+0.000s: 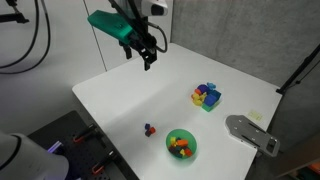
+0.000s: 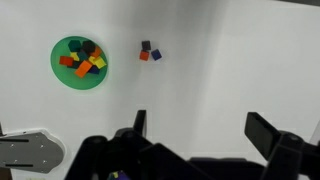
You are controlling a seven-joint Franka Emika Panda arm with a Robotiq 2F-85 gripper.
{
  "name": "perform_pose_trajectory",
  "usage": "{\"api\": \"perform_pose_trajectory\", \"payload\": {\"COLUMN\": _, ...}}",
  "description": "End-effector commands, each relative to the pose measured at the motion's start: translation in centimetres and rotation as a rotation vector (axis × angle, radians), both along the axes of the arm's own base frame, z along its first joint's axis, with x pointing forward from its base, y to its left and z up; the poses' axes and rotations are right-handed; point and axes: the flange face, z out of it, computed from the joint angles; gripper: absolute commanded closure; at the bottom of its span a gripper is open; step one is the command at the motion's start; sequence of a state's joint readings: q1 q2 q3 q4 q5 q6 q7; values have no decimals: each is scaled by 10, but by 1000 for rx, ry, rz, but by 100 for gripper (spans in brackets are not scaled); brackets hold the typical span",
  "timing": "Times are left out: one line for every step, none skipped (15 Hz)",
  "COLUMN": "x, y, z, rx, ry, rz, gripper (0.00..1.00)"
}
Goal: Move the small orange block from the table to the bowl
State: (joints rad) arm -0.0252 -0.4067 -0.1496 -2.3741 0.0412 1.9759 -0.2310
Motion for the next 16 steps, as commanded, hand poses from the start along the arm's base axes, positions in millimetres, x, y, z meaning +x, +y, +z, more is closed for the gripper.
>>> {"api": "perform_pose_trajectory", "payload": {"x": 12, "y": -11, "z": -31, "rx": -25, "ry": -5, "rz": -78, "gripper": 0}}
{"api": "perform_pose_trajectory", "payload": {"x": 15, "y": -15, "z": -44, "rx": -22, "ry": 3, "rz": -110, "gripper": 0}}
{"api": "perform_pose_trajectory", "payload": {"x": 18, "y": -20, "z": -54, "rx": -28, "ry": 4, "rz": -142, "gripper": 0}}
{"api": "perform_pose_trajectory", "payload": {"x": 20, "y": -23, "z": -68, "rx": -29, "ry": 10, "rz": -166, "gripper": 0}}
{"api": "perform_pose_trajectory", "payload": {"x": 23, "y": -27, "z": -80, "rx": -34, "ry": 10, "rz": -191, "gripper": 0}}
{"api": "perform_pose_trajectory", "payload": {"x": 26, "y": -30, "z": -92, "rx": -40, "ry": 9, "rz": -209, "gripper": 0}}
{"api": "perform_pose_trajectory", "payload": {"x": 29, "y": -33, "z": -106, "rx": -49, "ry": 15, "rz": -223, "gripper": 0}}
{"api": "perform_pose_trajectory", "payload": {"x": 32, "y": -36, "z": -119, "rx": -56, "ry": 18, "rz": -238, "gripper": 0}}
{"api": "perform_pose_trajectory", "payload": {"x": 35, "y": -37, "z": -132, "rx": -58, "ry": 22, "rz": -247, "gripper": 0}}
{"api": "perform_pose_trajectory", "payload": {"x": 37, "y": -39, "z": -146, "rx": -67, "ry": 22, "rz": -260, "gripper": 0}}
{"api": "perform_pose_trajectory", "payload": {"x": 40, "y": -40, "z": -161, "rx": -71, "ry": 26, "rz": -268, "gripper": 0}}
{"api": "perform_pose_trajectory", "payload": {"x": 42, "y": -41, "z": -174, "rx": -75, "ry": 29, "rz": -275, "gripper": 0}}
{"api": "perform_pose_trajectory", "payload": {"x": 45, "y": -42, "z": -189, "rx": -83, "ry": 34, "rz": -282, "gripper": 0}}
{"api": "perform_pose_trajectory", "payload": {"x": 47, "y": -43, "z": -205, "rx": -87, "ry": 42, "rz": -288, "gripper": 0}}
{"api": "perform_pose_trajectory", "payload": {"x": 48, "y": -43, "z": -219, "rx": -92, "ry": 48, "rz": -294, "gripper": 0}}
{"api": "perform_pose_trajectory", "payload": {"x": 49, "y": -43, "z": -236, "rx": -101, "ry": 53, "rz": -294, "gripper": 0}}
